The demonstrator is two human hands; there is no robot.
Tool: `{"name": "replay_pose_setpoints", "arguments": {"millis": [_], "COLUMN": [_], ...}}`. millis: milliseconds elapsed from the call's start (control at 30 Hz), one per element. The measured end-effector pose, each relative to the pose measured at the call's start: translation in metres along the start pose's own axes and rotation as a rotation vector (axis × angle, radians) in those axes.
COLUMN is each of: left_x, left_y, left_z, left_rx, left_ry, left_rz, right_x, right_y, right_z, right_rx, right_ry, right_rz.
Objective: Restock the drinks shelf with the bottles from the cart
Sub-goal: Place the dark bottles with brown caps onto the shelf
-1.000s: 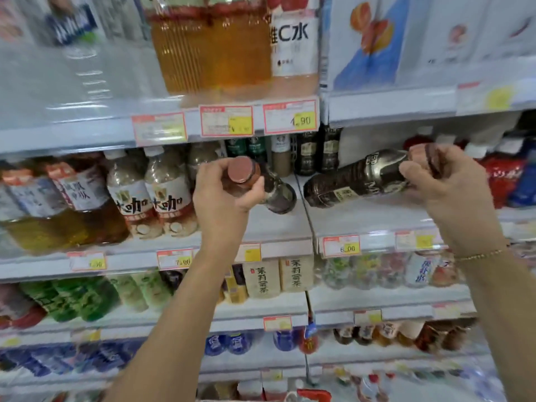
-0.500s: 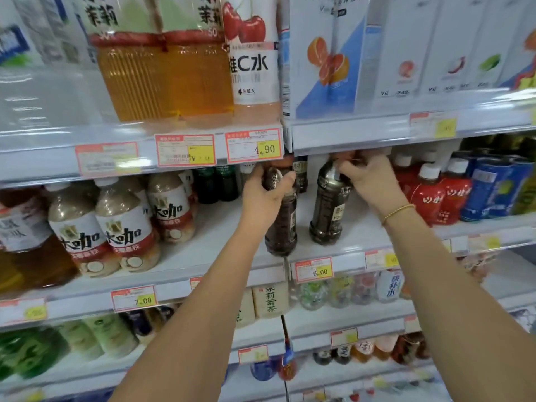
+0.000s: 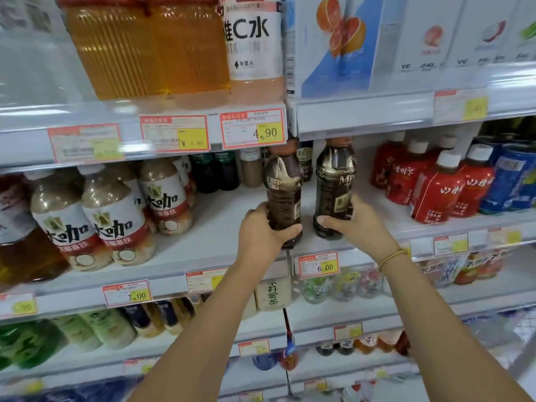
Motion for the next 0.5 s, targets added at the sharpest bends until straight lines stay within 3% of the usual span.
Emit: {"name": "replay_pose_setpoints", "arguments": {"millis": [200, 333, 500], "left_x": [-0.024, -0.038, -0.035], "left_y": [0.031, 0.038, 0.046], "left_z": [0.001, 0.002, 0.002], "left_rx": [0.118, 0.083, 0.076], "left_ry": [-0.384, -0.234, -0.126], "left_rz": [0.227, 0.23, 0.085], "right_x": [0.016, 0.016, 0.012], "right_y": [0.022, 0.035, 0.044], "right_z": [-0.005, -0.011, -0.012], "right_rx": [-0.024, -0.06, -0.026], "right_ry": [-0.174, -0.261, -0.272], "right_rz": [-0.25, -0.186, -0.182]}}
Point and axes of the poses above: each hand's wrist, its own y-axis towards the middle knuckle, its own x-axis out of the back of the hand, z = x × y, the point moved 8 cm from there along y, towards the middle knuckle
